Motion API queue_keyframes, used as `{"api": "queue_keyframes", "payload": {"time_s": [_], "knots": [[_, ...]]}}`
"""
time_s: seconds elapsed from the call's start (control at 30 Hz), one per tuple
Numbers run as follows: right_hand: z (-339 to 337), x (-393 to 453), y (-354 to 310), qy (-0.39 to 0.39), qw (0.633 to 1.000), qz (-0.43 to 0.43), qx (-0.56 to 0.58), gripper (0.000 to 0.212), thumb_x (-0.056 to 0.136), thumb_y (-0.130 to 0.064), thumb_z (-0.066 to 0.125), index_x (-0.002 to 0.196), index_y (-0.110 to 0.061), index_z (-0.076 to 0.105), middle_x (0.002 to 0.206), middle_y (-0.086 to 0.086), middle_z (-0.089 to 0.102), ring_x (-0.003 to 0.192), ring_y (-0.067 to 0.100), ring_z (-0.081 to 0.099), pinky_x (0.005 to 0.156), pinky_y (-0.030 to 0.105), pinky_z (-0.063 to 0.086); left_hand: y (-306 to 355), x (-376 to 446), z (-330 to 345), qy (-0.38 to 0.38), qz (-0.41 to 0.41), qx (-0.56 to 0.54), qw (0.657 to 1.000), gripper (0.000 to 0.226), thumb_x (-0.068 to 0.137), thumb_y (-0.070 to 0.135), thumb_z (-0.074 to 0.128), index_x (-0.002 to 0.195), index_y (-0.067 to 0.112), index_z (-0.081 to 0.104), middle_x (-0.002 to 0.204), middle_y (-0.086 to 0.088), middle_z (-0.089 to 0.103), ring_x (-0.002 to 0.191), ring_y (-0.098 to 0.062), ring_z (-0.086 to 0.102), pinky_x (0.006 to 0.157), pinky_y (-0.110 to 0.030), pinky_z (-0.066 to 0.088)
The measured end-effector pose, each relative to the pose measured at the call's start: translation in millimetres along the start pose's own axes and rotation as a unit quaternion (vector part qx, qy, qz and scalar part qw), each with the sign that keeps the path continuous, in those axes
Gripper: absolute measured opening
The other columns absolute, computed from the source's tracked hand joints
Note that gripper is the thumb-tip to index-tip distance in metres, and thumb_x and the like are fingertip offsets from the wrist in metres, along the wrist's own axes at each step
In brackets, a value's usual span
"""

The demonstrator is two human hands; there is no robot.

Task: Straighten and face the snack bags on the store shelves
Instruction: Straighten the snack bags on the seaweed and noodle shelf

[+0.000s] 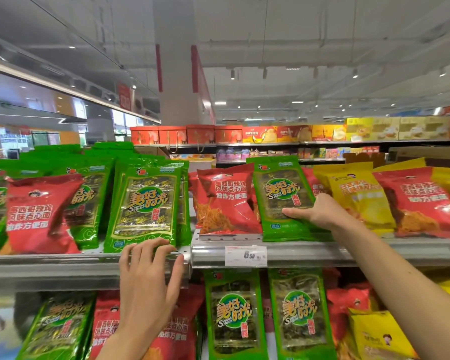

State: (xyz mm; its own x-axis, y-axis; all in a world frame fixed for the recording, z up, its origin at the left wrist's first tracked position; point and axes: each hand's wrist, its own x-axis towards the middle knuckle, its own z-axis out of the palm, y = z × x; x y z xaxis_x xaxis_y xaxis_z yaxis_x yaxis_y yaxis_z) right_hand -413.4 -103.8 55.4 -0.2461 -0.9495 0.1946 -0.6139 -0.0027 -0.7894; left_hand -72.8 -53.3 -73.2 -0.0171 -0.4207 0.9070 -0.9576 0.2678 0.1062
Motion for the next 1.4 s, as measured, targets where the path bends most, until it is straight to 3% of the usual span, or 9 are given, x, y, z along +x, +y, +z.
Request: {"api": "queue_keyframes", "payload": {"time_s": [0.1, 0.3, 0.43, 0.63, 0.83, 1.03, 1.17, 1.27, 1.4], "knots": [[-1, 1, 2, -0.003, 0.998, -0.014, 0.067, 0.058, 0.066, -0.048, 0.090, 0.098, -0.009, 0.061, 0.099, 0.005, 0.069, 0.085, 0.016, 0.061, 0.061, 0.028, 0.040, 2, 2, -1, 0.001, -0.008, 0.001, 1.000, 0.033, 0.096, 0.044, 0.045, 0.101, 0.019, 0.066, 0.110, 0.004, 0.060, 0.107, -0.020, 0.052, 0.104, -0.045, 0.033], [-6, 3, 6, -0.012, 0.989, -0.035, 0.145, 0.097, 0.055, -0.045, 0.095, 0.135, -0.010, 0.052, 0.122, 0.009, 0.067, 0.113, 0.030, 0.062, 0.101, 0.047, 0.048, 4, 3, -1, 0.001, -0.013, -0.001, 1.000, 0.032, 0.096, 0.044, 0.045, 0.099, 0.020, 0.066, 0.109, 0.004, 0.060, 0.108, -0.020, 0.052, 0.103, -0.045, 0.033], [-8, -6, 5, 0.034, 0.976, -0.100, 0.190, 0.065, 0.052, -0.038, 0.094, 0.108, -0.021, 0.068, 0.094, -0.004, 0.076, 0.086, 0.014, 0.072, 0.072, 0.029, 0.053, 3, 3, -4, -0.004, -0.013, -0.013, 1.000, 0.031, 0.097, 0.044, 0.044, 0.099, 0.022, 0.066, 0.109, 0.008, 0.059, 0.108, -0.018, 0.052, 0.103, -0.044, 0.035], [-8, -36, -34, 0.158, 0.938, -0.198, 0.238, 0.038, 0.056, -0.046, 0.089, 0.086, -0.033, 0.069, 0.069, -0.031, 0.070, 0.069, -0.012, 0.068, 0.068, 0.023, 0.050, -10, 2, -25, -0.022, -0.013, -0.112, 0.993, 0.030, 0.099, 0.042, 0.047, 0.110, 0.021, 0.065, 0.113, 0.012, 0.055, 0.113, -0.011, 0.050, 0.099, -0.033, 0.041], [56, -72, -83, 0.090, 0.931, -0.230, 0.268, 0.031, 0.064, -0.036, 0.092, 0.089, -0.037, 0.074, 0.087, -0.025, 0.076, 0.080, -0.001, 0.074, 0.078, 0.026, 0.054, -63, 6, -60, 0.020, -0.052, -0.169, 0.984, 0.025, 0.095, 0.032, 0.053, 0.107, 0.014, 0.065, 0.113, 0.007, 0.055, 0.113, -0.010, 0.050, 0.099, -0.025, 0.041], [150, -95, -128, 0.030, 0.925, -0.256, 0.279, 0.028, 0.070, -0.023, 0.089, 0.092, -0.029, 0.073, 0.080, -0.027, 0.075, 0.073, -0.007, 0.072, 0.058, 0.004, 0.049, -165, 28, -96, 0.095, -0.174, -0.100, 0.975, 0.042, 0.091, 0.033, 0.061, 0.123, 0.007, 0.053, 0.128, -0.010, 0.048, 0.121, -0.024, 0.041, 0.104, -0.025, 0.026], [197, -104, -150, 0.019, 0.922, -0.259, 0.286, 0.031, 0.071, -0.020, 0.089, 0.095, -0.029, 0.072, 0.081, -0.028, 0.074, 0.075, -0.010, 0.070, 0.059, 0.001, 0.047, -227, 60, -112, -0.020, -0.300, -0.143, 0.943, 0.092, 0.076, 0.047, 0.081, 0.144, 0.005, 0.035, 0.138, -0.015, 0.047, 0.129, -0.030, 0.043, 0.110, -0.040, 0.033], [219, -108, -162, 0.027, 0.925, -0.255, 0.281, 0.032, 0.071, -0.020, 0.090, 0.096, -0.028, 0.072, 0.084, -0.027, 0.075, 0.078, -0.009, 0.071, 0.063, 0.002, 0.048, -257, 83, -119, -0.169, -0.328, -0.223, 0.902, 0.120, 0.052, 0.064, 0.083, 0.147, 0.013, 0.030, 0.126, -0.005, 0.061, 0.112, -0.021, 0.060, 0.101, -0.038, 0.047], [237, -114, -172, 0.034, 0.924, -0.245, 0.292, 0.036, 0.074, -0.014, 0.089, 0.105, -0.022, 0.073, 0.092, -0.019, 0.078, 0.082, -0.004, 0.072, 0.067, 0.005, 0.050, -274, 101, -115, -0.295, -0.289, -0.283, 0.865, 0.063, 0.054, 0.047, 0.093, 0.106, 0.025, 0.066, 0.093, 0.008, 0.077, 0.083, -0.009, 0.073, 0.089, -0.039, 0.058]]}}
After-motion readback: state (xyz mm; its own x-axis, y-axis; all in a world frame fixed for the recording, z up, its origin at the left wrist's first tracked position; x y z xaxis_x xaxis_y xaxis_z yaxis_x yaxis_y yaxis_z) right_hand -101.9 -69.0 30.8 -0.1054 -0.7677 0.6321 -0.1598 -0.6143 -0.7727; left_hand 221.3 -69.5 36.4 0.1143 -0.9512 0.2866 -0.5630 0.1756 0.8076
